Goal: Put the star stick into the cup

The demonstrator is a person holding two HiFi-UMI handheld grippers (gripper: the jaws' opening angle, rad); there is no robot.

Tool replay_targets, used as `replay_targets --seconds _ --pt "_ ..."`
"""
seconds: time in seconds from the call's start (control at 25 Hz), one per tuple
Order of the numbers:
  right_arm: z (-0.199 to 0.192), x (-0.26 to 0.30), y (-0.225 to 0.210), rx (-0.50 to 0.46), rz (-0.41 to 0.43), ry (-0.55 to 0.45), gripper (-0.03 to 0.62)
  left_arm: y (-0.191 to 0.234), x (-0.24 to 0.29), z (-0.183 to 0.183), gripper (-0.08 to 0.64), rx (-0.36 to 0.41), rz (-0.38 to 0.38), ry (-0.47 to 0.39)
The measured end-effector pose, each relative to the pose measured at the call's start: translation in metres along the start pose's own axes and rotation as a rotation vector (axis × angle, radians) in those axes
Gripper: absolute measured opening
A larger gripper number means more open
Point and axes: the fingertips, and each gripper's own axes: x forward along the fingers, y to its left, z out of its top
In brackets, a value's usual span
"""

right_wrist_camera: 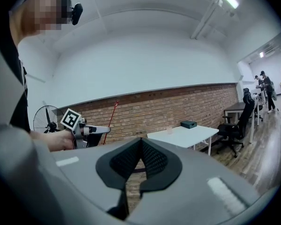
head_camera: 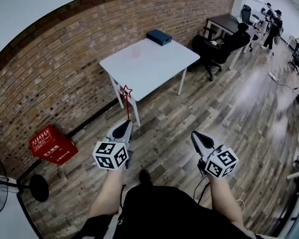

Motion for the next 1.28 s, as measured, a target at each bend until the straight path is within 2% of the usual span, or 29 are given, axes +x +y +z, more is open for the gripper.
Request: replay_targets --seconds 0.52,0.64,1.08,1.28 --pt "0.015 0.152 -0.006 0.005 0.031 0.051 0.0 0.139 0.055 0.037 0.015 -0.025 0.035 -0.006" --pt "0.012 0.176 -0.004 0.008 0.044 0.08 0.0 0.168 0.057 0.042 0.015 -0.056 0.062 -0.012" --pt "0.006 0.25 -0.016 0.024 0.131 0.117 0.0 0.218 0.072 0.037 0.015 -0.089 0.133 -0.004" --pt "0.007 0.291 -0.046 0.052 0.165 0.103 0.0 0.233 0.103 0.04 0.015 -0.076 0.167 0.01"
